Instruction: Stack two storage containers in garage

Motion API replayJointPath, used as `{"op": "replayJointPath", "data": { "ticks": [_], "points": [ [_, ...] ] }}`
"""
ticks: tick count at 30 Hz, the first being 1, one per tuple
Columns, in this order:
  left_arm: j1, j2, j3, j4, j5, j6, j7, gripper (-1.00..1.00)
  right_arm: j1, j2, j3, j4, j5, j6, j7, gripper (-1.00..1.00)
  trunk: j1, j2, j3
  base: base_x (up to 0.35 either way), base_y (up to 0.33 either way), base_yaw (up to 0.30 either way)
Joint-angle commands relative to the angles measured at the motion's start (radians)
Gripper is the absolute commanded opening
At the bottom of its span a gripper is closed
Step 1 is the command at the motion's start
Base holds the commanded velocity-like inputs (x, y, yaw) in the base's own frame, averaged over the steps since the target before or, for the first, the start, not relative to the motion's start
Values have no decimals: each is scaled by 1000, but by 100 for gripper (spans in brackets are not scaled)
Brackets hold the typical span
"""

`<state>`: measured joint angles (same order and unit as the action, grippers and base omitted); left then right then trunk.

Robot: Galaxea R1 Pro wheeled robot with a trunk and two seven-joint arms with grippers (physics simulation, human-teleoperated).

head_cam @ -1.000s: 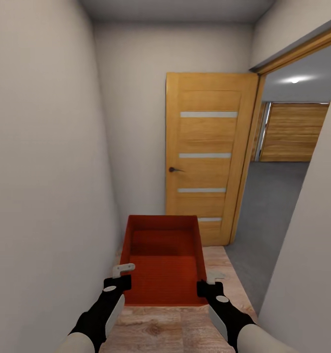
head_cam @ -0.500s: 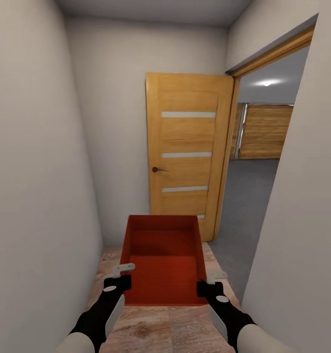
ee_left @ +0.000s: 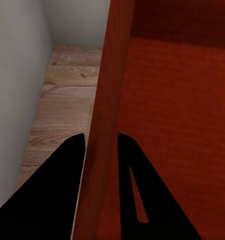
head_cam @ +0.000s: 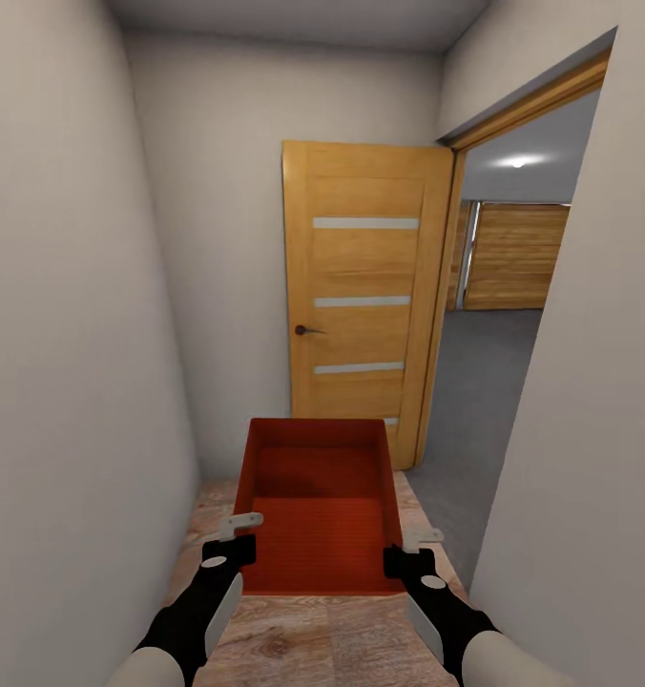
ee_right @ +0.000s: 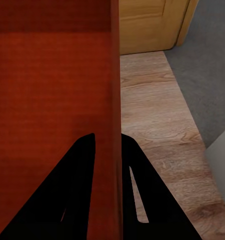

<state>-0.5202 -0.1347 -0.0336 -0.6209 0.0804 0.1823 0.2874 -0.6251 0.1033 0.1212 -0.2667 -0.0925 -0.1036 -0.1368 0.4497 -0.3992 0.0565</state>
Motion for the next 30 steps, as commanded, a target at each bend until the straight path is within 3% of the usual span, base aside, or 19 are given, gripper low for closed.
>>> {"op": "replayJointPath", "data": {
  "ticks": [1, 11, 23, 30],
  "points": [
    [0, 17, 29, -1, 10, 6, 12, -100, -1, -10, -3, -3, -1, -4, -6, -100, 0, -1, 0, 0, 0, 0],
    [0, 17, 28, -1, 10, 7, 12, -100, -1, -10, -3, -3, -1, -5, -6, -100, 0, -1, 0, 0, 0, 0],
    [0, 16, 27, 0, 9, 7, 12, -100, -1, -9, -3, -3, -1, -2, -4, -100, 0, -1, 4, 0, 0, -205],
    [0, 17, 27, 0, 9, 6, 12, -100, -1, -10, -4, -3, -1, -4, -4, -100, 0, -1, 4, 0, 0, -26]
  ]
}}
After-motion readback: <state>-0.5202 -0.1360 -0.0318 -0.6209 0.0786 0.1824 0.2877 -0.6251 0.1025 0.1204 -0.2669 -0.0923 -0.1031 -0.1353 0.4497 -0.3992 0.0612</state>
